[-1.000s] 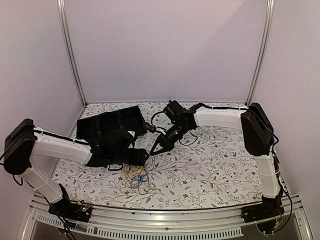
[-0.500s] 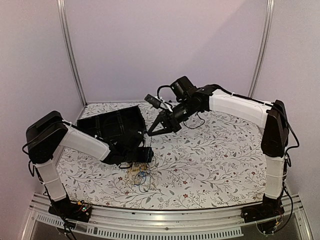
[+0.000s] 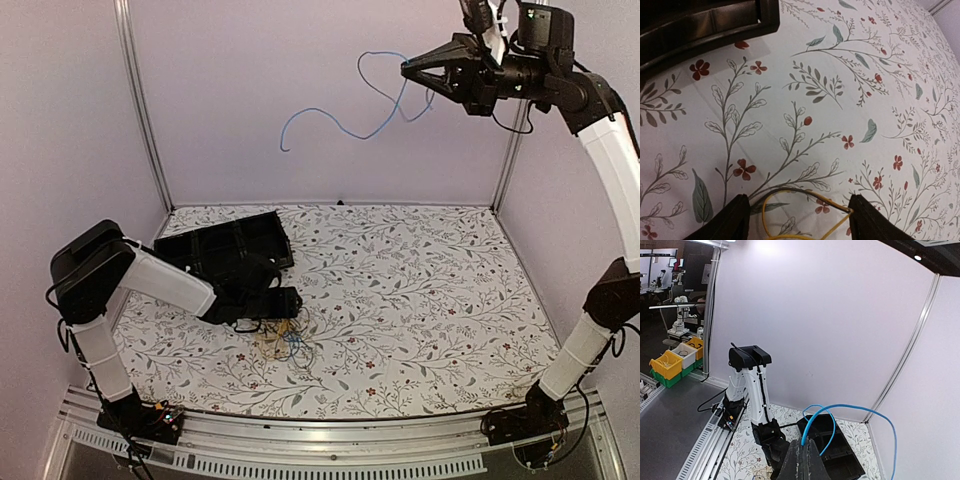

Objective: Untangle the cables

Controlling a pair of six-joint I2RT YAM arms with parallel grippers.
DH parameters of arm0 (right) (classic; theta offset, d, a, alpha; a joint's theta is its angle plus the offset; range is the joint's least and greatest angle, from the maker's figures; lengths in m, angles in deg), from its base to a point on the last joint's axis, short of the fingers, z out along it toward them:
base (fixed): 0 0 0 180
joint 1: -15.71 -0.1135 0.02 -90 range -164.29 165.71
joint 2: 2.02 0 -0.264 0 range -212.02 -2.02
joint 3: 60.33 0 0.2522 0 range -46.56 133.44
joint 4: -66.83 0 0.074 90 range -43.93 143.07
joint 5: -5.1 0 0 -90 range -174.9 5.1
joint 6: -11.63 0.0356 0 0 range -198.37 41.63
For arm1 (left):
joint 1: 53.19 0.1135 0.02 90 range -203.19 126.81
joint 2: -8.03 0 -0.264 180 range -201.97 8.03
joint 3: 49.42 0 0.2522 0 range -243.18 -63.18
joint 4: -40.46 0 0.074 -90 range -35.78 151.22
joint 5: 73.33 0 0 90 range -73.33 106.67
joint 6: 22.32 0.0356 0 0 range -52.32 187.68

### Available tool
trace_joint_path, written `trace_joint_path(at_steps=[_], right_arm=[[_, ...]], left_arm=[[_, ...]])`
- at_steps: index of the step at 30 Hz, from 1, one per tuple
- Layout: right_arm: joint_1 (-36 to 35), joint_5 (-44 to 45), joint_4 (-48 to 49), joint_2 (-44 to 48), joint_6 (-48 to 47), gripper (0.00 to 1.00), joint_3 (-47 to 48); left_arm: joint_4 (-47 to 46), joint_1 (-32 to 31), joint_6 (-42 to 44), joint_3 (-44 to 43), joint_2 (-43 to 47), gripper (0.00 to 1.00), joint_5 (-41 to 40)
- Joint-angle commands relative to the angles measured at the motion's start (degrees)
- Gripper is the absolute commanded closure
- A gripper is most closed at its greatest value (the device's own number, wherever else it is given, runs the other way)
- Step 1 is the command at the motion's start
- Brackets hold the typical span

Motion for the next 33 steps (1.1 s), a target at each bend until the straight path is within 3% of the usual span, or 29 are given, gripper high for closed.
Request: trace_joint_path(at_steps=[1,8,15,25,28,30,31,33], right_arm=[[3.8,-0.3,-1.6,1.2,-0.4,1.00,-1.9],[6.9,-1.1,4.9,6.9,1.2,1.00,-19.8],[6.9,-0.6,11.3,9.5,2.1,1.00,-36.3],[6.8,0.6,17.5,7.9,1.9,1.00,-50.4],[5.7,1.5,15.8,6.4,0.4,1.00,-51.7],[3.3,3.3,11.7,5.1,-3.5,1.00,-50.9],[1.8,4.7,9.5,4.5,-6.0,1.00,-50.3],[-1.3,7.8,6.2,3.4,-10.0,1.00,-49.7]], left_arm=[[3.2,1.2,-1.1,1.2,-1.8,0.31,1.6],[1.0,0.0,3.3,2.8,3.6,0.31,2.4],[0.8,-2.4,8.5,6.2,18.0,0.30,0.6],[1.8,-2.6,15.5,8.2,37.3,0.29,-1.6],[0.7,-2.6,20.7,7.8,40.7,0.32,2.9],[-0.7,-2.4,26.7,7.0,41.1,0.49,12.2],[0.4,-2.4,28.7,5.4,40.6,0.52,15.8],[5.5,-2.5,31.4,1.3,38.9,0.52,20.1]])
